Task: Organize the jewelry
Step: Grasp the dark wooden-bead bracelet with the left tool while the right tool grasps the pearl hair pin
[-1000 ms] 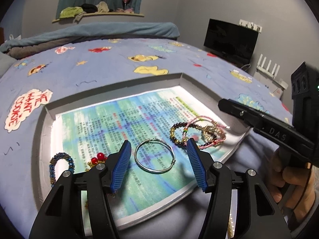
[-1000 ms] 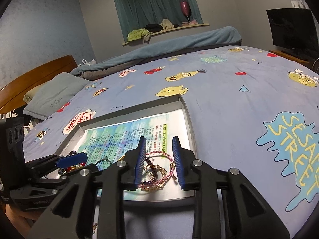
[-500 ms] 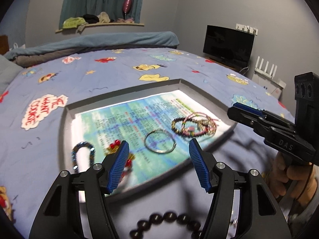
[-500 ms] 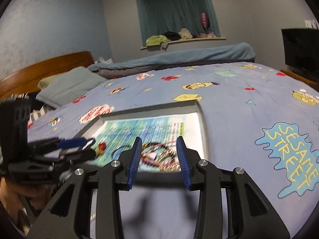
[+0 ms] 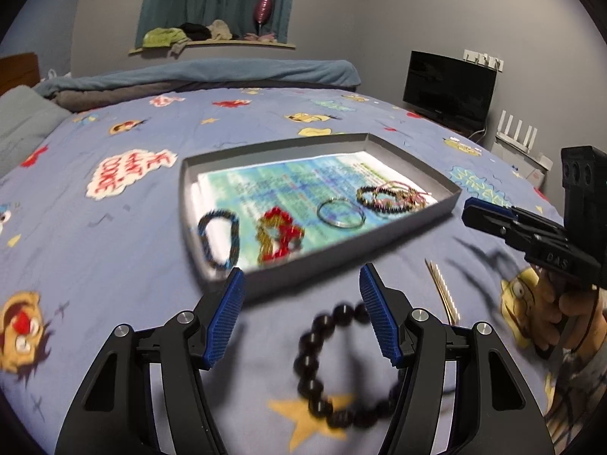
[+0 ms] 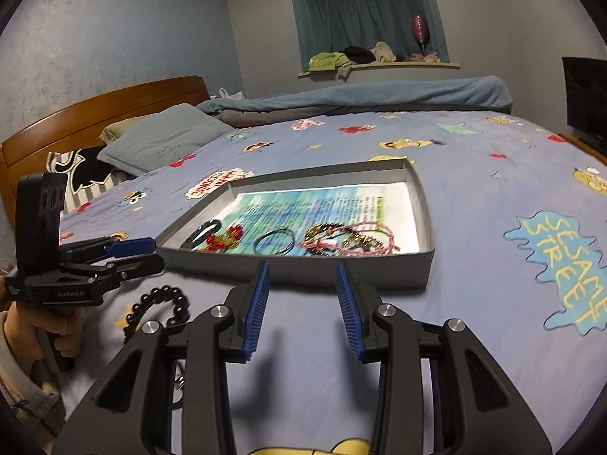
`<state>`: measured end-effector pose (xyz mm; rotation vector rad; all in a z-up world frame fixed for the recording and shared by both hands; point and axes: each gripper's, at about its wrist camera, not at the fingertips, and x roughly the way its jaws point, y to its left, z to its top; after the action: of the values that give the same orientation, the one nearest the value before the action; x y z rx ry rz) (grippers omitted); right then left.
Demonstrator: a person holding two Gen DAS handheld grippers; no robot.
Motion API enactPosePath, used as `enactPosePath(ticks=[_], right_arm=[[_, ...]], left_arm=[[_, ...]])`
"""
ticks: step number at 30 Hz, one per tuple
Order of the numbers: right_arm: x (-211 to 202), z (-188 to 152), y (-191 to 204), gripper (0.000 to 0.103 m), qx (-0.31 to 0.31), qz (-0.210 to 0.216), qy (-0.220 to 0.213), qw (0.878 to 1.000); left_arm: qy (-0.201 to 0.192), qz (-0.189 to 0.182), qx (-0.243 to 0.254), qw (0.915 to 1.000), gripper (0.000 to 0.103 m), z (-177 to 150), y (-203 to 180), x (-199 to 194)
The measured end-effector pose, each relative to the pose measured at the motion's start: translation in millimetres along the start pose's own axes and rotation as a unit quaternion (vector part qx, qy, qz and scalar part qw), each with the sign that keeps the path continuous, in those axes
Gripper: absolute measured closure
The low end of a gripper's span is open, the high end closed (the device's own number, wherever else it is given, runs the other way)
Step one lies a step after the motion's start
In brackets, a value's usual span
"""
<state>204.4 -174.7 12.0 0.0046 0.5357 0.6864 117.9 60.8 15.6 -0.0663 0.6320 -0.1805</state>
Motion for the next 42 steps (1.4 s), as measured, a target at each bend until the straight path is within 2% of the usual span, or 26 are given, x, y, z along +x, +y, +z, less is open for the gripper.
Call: enactPosePath(ticks=[9,16,21,30,32,35,36,37,38,39,40,42], right_arm=[[-4,-8,11,0.066,-0.009,0.014,0.014,1.0],[5,-20,26,0.064,-0.013,0.05,0.062,0.997],[16,-25,37,0.064,-0.028,0.056,0.098,0.993],[31,-24,40,0.061,-0.012,0.07,0.122,0.99],[34,-24,44,0.065,-0.018,0.072,0.122,0.99],[39,-24,47,0.075,-0.022,0.07,0.126,0.989],[40,-23,47,0.081,-0.022,0.07,0.127,0.989],[41,-23,47,0.088,-0.022,0.071,0.128,0.989],[41,-24,47,0.089,-0.021,0.072,0.129,0.989],[41,-23,47,0.091,-0.023,0.073,0.128,0.989],[41,-24,48,0.095,-0.024,0.074,0.127,0.989],[40,-24,49,0.097,-0.026,0.076,0.124,0.989]], left_arm=[[0.008,0.001,-0.001,1.0,0.039,-19,-1,-11],[0.034,0.0,-0.001,0.9994,0.039,-30,-5,-4],[0.054,0.001,0.006,0.9985,0.04,-35,-9,3],[0.073,0.001,-0.013,0.9972,0.04,-36,-5,15],[0.074,0.002,-0.012,0.9972,0.04,-36,-6,17],[0.071,0.0,-0.005,0.9975,0.054,-37,-8,15],[0.069,0.0,-0.001,0.9976,0.061,-37,-9,14],[0.068,-0.001,0.002,0.9977,0.072,-37,-10,13],[0.066,-0.003,0.006,0.9978,0.077,-37,-11,12],[0.064,-0.003,0.011,0.9979,0.088,-37,-13,11],[0.062,-0.003,0.014,0.998,0.088,-37,-14,10],[0.057,-0.002,0.018,0.9982,0.088,-37,-16,7]])
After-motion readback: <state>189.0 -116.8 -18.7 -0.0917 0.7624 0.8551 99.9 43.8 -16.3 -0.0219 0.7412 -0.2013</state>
